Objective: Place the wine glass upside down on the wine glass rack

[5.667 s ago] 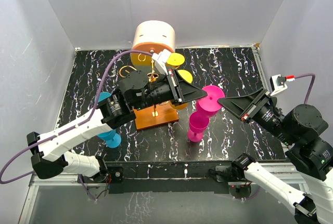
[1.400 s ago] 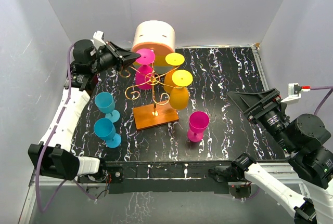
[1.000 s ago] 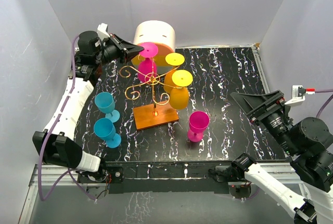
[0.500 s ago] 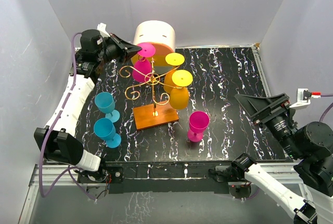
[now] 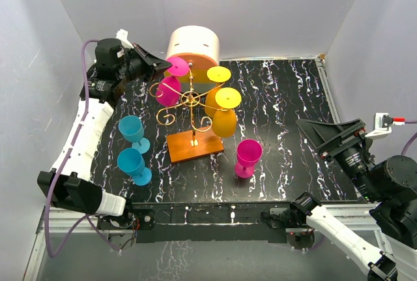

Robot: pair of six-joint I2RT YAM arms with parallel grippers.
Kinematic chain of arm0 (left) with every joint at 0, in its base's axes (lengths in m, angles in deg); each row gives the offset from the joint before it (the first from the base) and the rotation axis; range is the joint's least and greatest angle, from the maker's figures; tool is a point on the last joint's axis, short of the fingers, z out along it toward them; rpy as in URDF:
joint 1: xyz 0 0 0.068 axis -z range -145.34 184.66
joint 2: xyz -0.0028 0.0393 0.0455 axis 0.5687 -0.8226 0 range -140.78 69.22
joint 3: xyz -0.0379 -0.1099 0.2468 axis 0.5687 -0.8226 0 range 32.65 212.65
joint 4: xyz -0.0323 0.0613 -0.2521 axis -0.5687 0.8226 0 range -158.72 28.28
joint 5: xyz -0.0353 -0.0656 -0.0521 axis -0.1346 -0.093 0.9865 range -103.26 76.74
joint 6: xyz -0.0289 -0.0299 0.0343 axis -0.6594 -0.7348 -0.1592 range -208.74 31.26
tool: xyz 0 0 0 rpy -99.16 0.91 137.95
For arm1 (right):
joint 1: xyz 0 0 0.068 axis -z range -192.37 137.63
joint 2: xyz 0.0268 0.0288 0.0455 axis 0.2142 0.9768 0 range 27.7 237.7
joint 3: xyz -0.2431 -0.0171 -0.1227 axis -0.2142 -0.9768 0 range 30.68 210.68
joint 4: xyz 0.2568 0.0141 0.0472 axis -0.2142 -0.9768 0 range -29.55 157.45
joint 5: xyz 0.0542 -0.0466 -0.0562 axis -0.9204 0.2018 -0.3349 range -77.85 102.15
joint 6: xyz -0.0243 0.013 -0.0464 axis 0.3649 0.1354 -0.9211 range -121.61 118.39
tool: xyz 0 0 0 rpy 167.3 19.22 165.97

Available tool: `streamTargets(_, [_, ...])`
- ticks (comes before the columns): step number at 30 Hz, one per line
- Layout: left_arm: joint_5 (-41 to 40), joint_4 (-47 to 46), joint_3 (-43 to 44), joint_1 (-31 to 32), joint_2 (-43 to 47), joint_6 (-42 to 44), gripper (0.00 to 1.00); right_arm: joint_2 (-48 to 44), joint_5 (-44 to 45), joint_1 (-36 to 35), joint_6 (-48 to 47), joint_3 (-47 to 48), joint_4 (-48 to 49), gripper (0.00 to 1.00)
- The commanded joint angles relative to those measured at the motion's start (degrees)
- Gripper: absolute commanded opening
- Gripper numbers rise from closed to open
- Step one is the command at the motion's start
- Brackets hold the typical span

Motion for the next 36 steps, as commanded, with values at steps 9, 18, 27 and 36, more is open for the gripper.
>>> streamTargets(9, [1.45, 3.94, 2.34, -0.93, 4.28, 4.18, 0.03, -0.62, 0.33, -0.10, 0.73, 0.02, 1.41, 0.83])
streamTargets(18, [-0.86, 8.66, 4.20, -1.41, 3.74, 7.73, 0.12, -0.97, 0.33, -0.10, 1.10, -0.44, 1.32, 0.83])
streamTargets(27, [-5.95, 13.95, 6.90, -1.41, 3.69, 12.61, 0.21, -0.55, 0.79, -0.10, 1.02, -0.82, 0.87, 0.83])
streamTargets(36, [-13.37, 18.95, 10.21, -1.47, 6.70, 19.70, 0.33, 6.33, 0.73, -0.11, -3.67, -0.19, -9.55, 0.82])
